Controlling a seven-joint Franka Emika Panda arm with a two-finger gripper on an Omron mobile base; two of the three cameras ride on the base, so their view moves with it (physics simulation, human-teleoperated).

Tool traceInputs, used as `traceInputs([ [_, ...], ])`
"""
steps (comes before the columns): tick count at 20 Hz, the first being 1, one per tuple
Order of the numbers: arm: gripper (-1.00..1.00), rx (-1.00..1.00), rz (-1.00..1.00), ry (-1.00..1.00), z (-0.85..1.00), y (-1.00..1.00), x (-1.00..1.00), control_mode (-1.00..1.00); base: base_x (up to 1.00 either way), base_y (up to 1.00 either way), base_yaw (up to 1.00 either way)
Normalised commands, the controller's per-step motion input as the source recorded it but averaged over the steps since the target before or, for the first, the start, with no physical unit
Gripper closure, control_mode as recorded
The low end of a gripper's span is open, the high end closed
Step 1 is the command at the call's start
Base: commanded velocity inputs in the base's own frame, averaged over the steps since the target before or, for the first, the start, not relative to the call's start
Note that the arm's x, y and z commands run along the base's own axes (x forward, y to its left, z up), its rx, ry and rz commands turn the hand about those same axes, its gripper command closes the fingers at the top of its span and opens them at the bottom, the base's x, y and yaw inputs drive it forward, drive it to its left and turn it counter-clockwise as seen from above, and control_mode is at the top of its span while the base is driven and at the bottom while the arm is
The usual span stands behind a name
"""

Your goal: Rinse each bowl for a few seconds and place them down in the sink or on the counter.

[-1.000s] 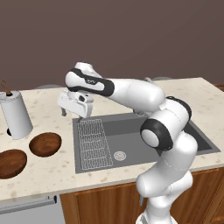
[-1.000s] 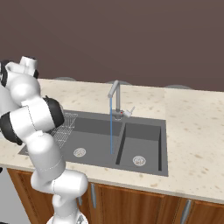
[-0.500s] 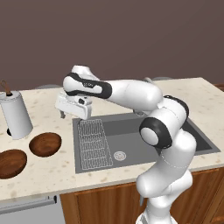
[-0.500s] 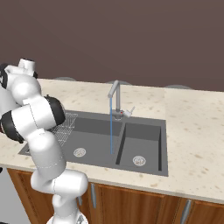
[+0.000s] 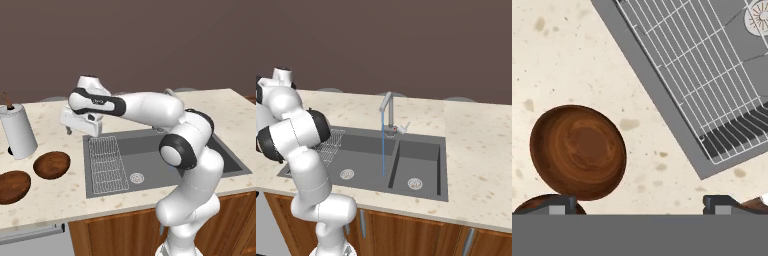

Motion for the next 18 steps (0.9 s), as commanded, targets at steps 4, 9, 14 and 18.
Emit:
traceInputs([
  [4,-1.0,0.0,0.04,-0.13,-0.16,0.02,0.07,-1.0,0.0,0.0,0.0],
  [9,-1.0,0.0,0.02,-0.07,-0.14,0.14,0.14,-1.0,0.0,0.0,0.0],
  [14,-1.0,0.01,0.02,-0.01,-0.15,0.15,0.11,-1.0,0.0,0.0,0.0],
  [18,-1.0,0.02,0.02,0.0,-0.16,0.1,0.08,-1.0,0.0,0.0,0.0],
])
